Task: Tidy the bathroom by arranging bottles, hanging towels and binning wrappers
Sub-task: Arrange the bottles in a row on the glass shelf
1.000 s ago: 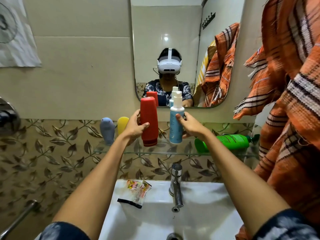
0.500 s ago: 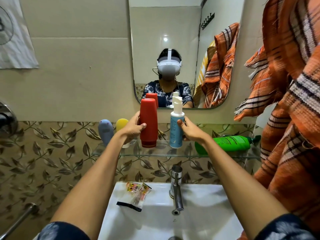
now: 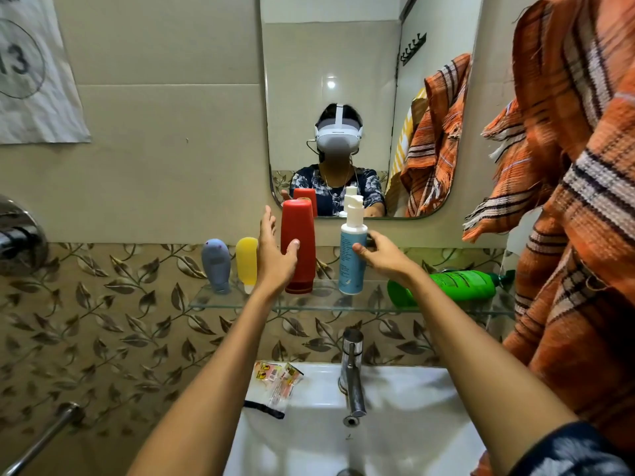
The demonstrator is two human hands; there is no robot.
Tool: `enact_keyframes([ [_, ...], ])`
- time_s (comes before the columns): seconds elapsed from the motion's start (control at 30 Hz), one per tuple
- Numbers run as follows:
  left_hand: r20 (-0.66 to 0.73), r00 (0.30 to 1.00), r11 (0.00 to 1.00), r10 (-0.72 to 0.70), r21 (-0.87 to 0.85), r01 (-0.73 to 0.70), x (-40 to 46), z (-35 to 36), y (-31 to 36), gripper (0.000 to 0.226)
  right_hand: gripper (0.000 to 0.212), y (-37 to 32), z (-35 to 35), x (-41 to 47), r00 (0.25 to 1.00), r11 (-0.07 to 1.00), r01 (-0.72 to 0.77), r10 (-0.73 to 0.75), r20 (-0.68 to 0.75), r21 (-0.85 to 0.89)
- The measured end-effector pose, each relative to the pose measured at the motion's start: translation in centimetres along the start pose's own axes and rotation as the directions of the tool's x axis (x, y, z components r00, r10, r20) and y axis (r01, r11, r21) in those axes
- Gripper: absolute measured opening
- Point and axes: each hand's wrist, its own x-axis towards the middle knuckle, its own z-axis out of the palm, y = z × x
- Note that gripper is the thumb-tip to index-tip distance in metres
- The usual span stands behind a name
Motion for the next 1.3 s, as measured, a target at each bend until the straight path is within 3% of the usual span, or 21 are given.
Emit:
enact_keyframes([
  [0.1, -0.210, 0.957, 0.978, 0.202, 0.088, -0.188, -1.4, 0.9, 1.1, 0.070, 0.066, 0.3, -1.1, -0.3, 0.995, 1.000, 0.004, -0.006, -0.099, -0.022],
  [0.17, -0.273, 0.911, 0.950, 0.311, 0.126, -0.286, -2.5, 1.7, 2.2, 0.064, 0.067, 0.5, -2.4, -0.5, 0.985, 1.000, 0.011, -0.008, -0.173, 0.016],
  [0.23, -0.228, 0.885, 0.913, 0.405, 0.143, -0.381, -3.4, 2.6, 2.9, 0.062, 0.067, 0.8, -4.1, -0.9, 0.971, 1.000, 0.008, -0.002, -0.239, 0.025],
  [0.33, -0.019, 0.858, 0.845, 0.514, 0.188, -0.501, -4.2, 4.4, 2.6, 0.061, 0.071, 2.0, -6.5, -2.0, 0.966, 1.000, -0.028, 0.026, -0.256, -0.007],
  [0.47, 0.279, 0.850, 0.857, 0.447, 0.138, -0.496, -5.4, 7.1, 1.6, 0.050, 0.067, 3.4, -8.4, -4.2, 0.975, 0.971, -0.166, 0.135, -0.179, -0.171],
  [0.6, 0.408, 0.838, 0.906, 0.364, 0.056, -0.420, -5.9, 10.0, 0.9, 0.033, 0.064, 5.6, -9.7, -5.0, 0.887, 0.915, -0.365, 0.284, -0.364, -0.175],
  [0.7, 0.417, 0.876, 0.960, 0.240, 0.034, -0.279, -5.9, 12.1, 1.4, 0.024, 0.070, 6.6, -9.4, -5.7, 0.818, 0.881, -0.470, 0.456, -0.350, 0.049],
  [0.77, 0.510, 0.852, 0.975, 0.122, 0.101, -0.200, -5.6, 13.5, 1.8, 0.039, 0.066, 6.8, -8.4, -6.2, 0.818, 0.858, -0.495, 0.514, -0.259, 0.139],
  [0.83, 0.629, 0.777, 0.941, 0.033, 0.243, -0.236, -5.3, 14.5, 2.0, 0.062, 0.065, 7.1, -7.5, -6.2, 0.818, 0.841, -0.496, 0.537, -0.208, 0.217],
  [0.9, 0.668, 0.744, 0.866, 0.013, 0.364, -0.342, -5.0, 15.1, 2.0, 0.070, 0.064, 8.1, -7.0, -5.6, 0.808, 0.826, -0.463, 0.543, -0.229, 0.322],
  [1.0, 0.673, 0.739, 0.780, 0.043, 0.439, -0.445, -5.0, 15.3, 2.2, 0.063, 0.062, 8.5, -6.3, -5.4, 0.806, 0.772, -0.420, 0.559, -0.194, 0.477],
  [1.13, 0.729, 0.684, 0.699, 0.028, 0.475, -0.534, -4.9, 15.3, 1.7, 0.047, 0.030, 8.8, -6.1, -5.4, 0.829, 0.665, -0.372, 0.552, -0.091, 0.647],
  [1.2, 0.748, 0.663, 0.720, 0.035, 0.441, -0.536, -4.9, 14.8, 0.9, 0.044, 0.006, 8.7, -5.9, -5.6, 0.829, 0.595, -0.372, 0.558, -0.033, 0.713],
  [1.27, 0.750, 0.660, 0.779, 0.055, 0.381, -0.498, -4.8, 14.1, 0.1, 0.047, 0.010, 8.6, -5.4, -5.9, 0.848, 0.568, -0.327, 0.529, -0.030, 0.755],
  [1.3, 0.741, 0.667, 0.811, 0.073, 0.346, -0.473, -4.8, 13.7, -0.2, 0.047, 0.022, 8.4, -5.3, -5.9, 0.860, 0.557, -0.273, 0.506, -0.060, 0.784],
])
